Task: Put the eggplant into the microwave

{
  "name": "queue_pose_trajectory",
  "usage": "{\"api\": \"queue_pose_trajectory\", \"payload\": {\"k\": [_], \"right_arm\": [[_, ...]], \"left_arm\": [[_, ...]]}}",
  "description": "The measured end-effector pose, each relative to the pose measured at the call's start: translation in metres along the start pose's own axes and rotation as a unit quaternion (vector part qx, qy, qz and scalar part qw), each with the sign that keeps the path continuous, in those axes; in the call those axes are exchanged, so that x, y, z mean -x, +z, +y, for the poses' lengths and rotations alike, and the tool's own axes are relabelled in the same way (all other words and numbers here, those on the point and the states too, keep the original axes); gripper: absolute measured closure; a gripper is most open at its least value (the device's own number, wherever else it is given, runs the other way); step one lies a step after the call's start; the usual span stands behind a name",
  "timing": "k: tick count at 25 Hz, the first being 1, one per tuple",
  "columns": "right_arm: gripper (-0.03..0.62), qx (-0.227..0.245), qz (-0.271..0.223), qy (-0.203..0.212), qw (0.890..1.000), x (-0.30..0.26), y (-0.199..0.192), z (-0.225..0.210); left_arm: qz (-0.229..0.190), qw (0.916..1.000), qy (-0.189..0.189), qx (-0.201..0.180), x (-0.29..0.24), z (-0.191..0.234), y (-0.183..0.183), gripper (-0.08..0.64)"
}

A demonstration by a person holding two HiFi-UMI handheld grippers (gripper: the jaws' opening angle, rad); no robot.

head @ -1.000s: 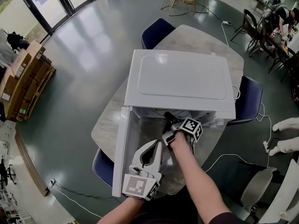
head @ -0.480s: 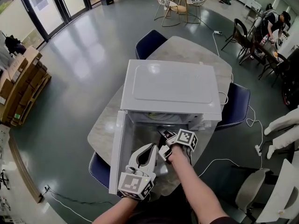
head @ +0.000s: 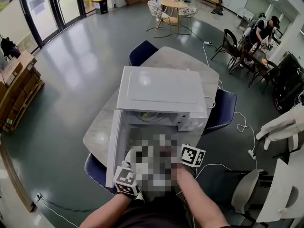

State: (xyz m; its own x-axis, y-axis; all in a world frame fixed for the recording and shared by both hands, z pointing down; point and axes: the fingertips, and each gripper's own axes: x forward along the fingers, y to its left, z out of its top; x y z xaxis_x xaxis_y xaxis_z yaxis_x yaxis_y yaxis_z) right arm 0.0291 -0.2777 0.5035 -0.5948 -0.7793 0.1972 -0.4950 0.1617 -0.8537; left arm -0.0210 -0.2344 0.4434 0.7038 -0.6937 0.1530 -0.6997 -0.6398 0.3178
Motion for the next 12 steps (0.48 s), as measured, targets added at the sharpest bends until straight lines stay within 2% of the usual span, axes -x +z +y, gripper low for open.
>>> {"api": "queue_pose_trajectory", "payload": {"k": [5, 12], "right_arm": [[0.591, 0.117, -0.01, 0.001, 0.993, 0.034, -0.001, 0.049], [0.591, 0.233, -0.024, 0.018, 0.972, 0.051, -0.001, 0.107]], "left_arm": [[-0.011, 0.9992, -0.018, -0.035, 0.017, -0.019, 0.026, 0.554], [-0.025, 0.9974, -0.042, -0.053, 0.042, -0.036, 0.05, 0.554]]}}
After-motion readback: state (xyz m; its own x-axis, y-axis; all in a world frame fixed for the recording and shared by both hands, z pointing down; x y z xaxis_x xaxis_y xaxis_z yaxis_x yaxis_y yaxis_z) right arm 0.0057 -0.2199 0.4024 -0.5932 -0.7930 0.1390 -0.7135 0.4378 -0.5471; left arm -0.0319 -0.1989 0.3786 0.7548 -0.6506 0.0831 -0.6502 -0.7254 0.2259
